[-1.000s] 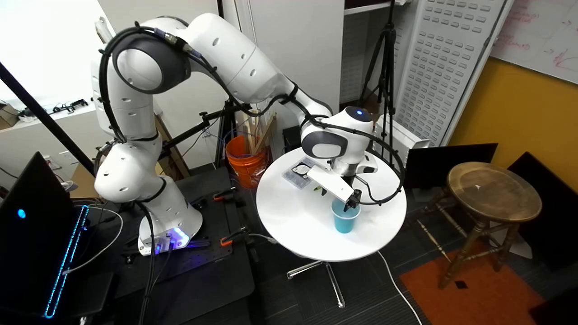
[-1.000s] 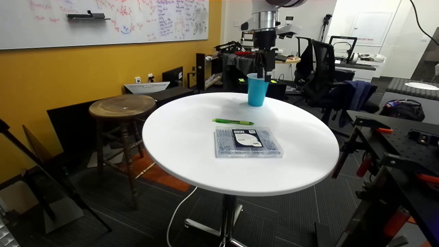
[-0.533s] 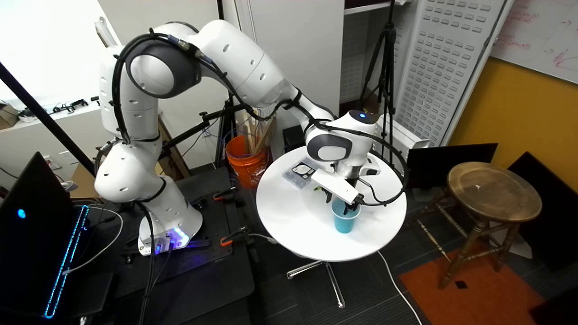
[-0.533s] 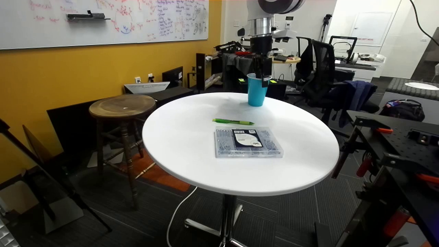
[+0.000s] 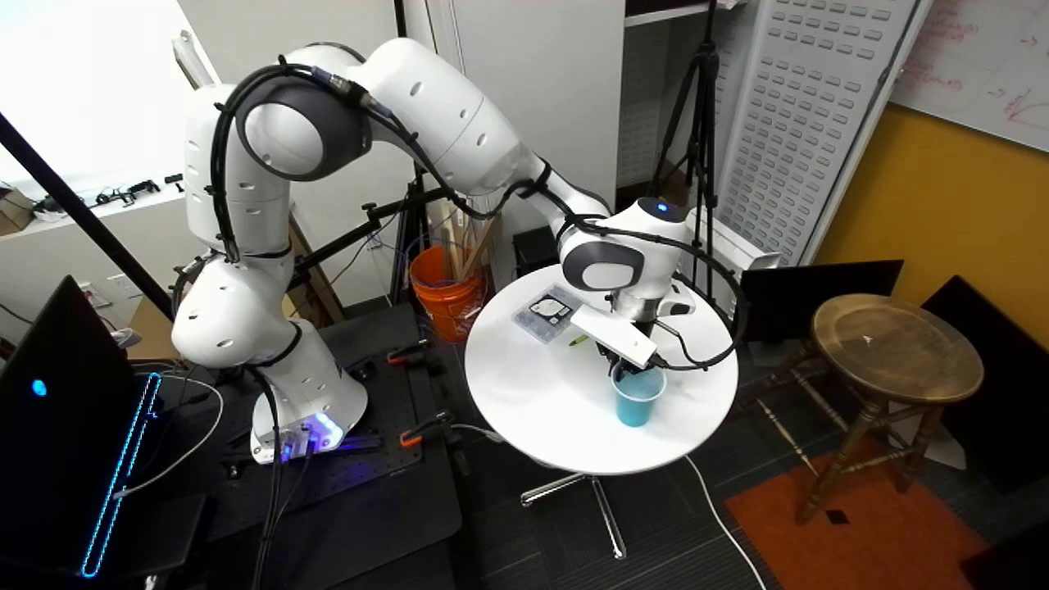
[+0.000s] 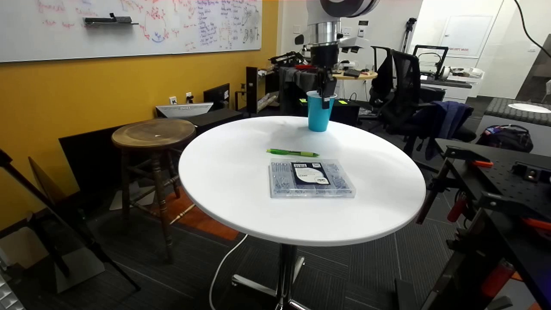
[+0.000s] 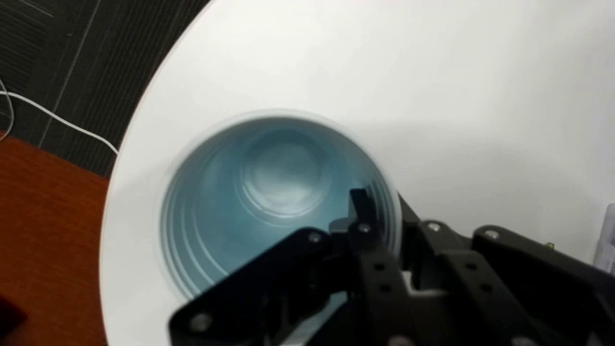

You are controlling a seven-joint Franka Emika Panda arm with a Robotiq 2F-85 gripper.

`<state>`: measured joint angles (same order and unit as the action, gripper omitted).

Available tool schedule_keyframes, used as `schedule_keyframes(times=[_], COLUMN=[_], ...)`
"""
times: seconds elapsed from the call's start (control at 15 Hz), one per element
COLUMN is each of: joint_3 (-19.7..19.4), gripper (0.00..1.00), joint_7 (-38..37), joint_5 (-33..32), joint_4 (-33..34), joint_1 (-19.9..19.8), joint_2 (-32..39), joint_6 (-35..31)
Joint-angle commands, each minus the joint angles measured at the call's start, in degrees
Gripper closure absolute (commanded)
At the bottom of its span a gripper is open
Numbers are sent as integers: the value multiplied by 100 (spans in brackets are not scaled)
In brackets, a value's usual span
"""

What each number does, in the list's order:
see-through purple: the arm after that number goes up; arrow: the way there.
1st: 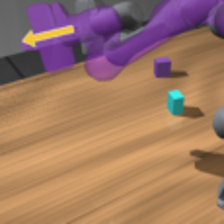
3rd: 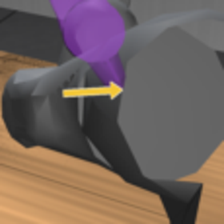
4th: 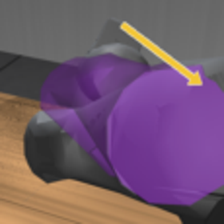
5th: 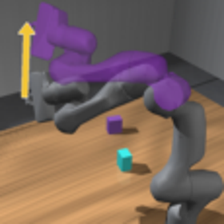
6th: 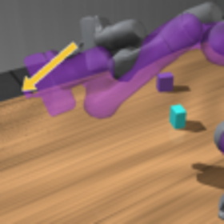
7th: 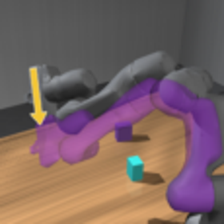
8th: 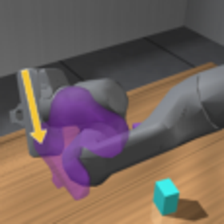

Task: Move the cup slightly to the left

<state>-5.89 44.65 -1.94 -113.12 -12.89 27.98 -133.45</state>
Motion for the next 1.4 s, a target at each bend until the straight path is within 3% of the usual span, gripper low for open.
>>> schedule_keyframes(times=[0.0, 0.6, 1.0, 1.33], joint_3=[78, 98, 274, 467], gripper=[100, 99, 99, 99], joint_7=[-176, -641, -1408, -1724], joint_5=[-96, -74, -92, -224], joint_4=[217, 170, 175, 331], joint_1=[-60, 51, 306, 575], joint_2=[52, -366, -714, -584], joint_6=[229, -142, -397, -604])
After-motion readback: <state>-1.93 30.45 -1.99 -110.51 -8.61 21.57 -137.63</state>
